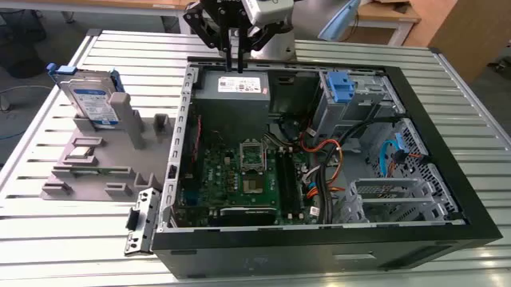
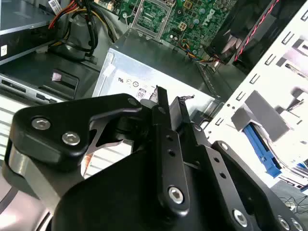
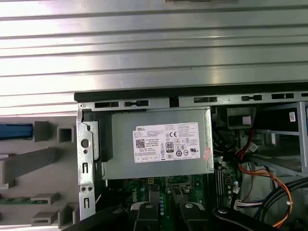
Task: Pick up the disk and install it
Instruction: 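Reach for the disk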
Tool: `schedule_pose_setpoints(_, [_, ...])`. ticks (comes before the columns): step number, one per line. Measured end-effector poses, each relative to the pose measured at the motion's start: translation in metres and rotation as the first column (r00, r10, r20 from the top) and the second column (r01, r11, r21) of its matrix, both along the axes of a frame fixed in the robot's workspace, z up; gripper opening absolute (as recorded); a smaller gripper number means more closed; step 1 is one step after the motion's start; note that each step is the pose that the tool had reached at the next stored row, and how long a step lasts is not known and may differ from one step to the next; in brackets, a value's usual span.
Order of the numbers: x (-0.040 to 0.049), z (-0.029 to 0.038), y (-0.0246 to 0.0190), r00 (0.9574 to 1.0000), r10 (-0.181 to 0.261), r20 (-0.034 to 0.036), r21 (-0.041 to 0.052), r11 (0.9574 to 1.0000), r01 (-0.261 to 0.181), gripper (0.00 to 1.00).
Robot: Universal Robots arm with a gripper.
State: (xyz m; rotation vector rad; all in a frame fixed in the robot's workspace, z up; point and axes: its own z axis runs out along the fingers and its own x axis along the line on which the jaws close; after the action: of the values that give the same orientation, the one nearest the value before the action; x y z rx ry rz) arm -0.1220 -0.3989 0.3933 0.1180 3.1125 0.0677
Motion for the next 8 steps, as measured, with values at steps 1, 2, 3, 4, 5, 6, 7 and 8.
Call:
schedule_pose_setpoints(1, [0.0, 0.0, 0.0, 1.0, 0.0, 0.0, 0.0, 1.0, 0.0, 0.24])
schedule_pose_setpoints(2, [0.0, 0.0, 0.0, 1.0, 0.0, -0.0001, 0.0, 1.0, 0.0, 0.24])
schedule_pose_setpoints(3, [0.0, 0.0, 0.0, 1.0, 0.0, 0.0, 0.0, 1.0, 0.0, 0.24])
schedule_pose_setpoints(4, [0.0, 0.0, 0.0, 1.0, 0.0, 0.0, 0.0, 1.0, 0.0, 0.24])
schedule_pose_setpoints(5, [0.0, 0.0, 0.0, 1.0, 0.0, 0.0, 0.0, 1.0, 0.0, 0.24])
schedule_pose_setpoints(6, [0.0, 0.0, 0.0, 1.0, 0.0, 0.0, 0.0, 1.0, 0.0, 0.24])
schedule_pose_setpoints(7, [0.0, 0.0, 0.0, 1.0, 0.0, 0.0, 0.0, 1.0, 0.0, 0.24])
schedule_pose_setpoints(8, [0.0, 0.0, 0.0, 1.0, 0.0, 0.0, 0.0, 1.0, 0.0, 0.24])
